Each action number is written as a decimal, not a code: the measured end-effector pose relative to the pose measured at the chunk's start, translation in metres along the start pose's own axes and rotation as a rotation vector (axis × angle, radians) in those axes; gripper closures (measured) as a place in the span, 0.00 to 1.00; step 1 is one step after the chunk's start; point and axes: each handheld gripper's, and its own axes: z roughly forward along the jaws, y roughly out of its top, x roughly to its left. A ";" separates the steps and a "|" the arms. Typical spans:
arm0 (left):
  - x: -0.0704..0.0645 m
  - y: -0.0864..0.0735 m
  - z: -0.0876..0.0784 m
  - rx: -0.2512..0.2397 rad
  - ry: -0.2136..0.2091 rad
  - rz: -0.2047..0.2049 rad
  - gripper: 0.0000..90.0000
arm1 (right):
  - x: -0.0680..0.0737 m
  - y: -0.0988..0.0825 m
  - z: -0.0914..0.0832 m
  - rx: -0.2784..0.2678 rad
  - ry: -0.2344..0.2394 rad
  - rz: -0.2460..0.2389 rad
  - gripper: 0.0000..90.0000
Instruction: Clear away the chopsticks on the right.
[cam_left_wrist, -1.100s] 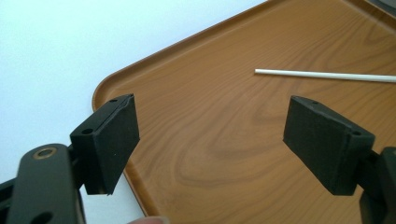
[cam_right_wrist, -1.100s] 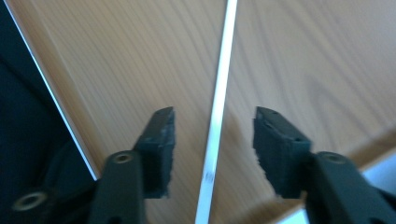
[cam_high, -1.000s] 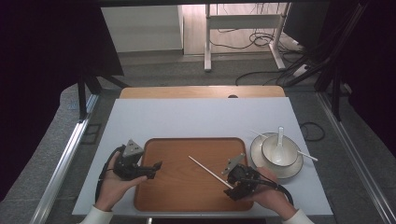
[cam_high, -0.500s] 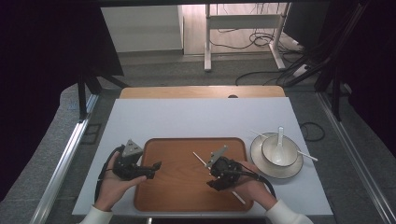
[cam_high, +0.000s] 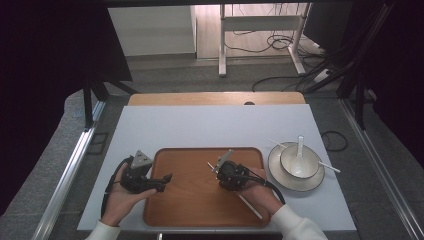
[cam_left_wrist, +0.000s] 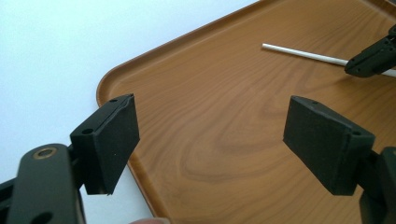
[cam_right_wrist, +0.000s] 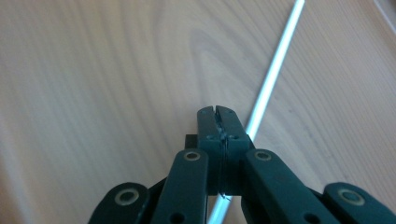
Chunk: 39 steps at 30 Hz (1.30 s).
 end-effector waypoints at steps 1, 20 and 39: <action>0.000 0.000 0.000 0.002 0.002 0.000 0.20 | -0.001 -0.001 0.001 0.001 -0.003 0.005 0.99; 0.002 -0.001 0.000 0.001 0.005 0.001 0.20 | -0.015 -0.006 0.004 0.005 -0.158 0.041 0.99; 0.003 -0.003 0.001 0.005 0.007 0.002 0.20 | -0.023 -0.015 -0.001 0.019 -0.159 0.069 0.99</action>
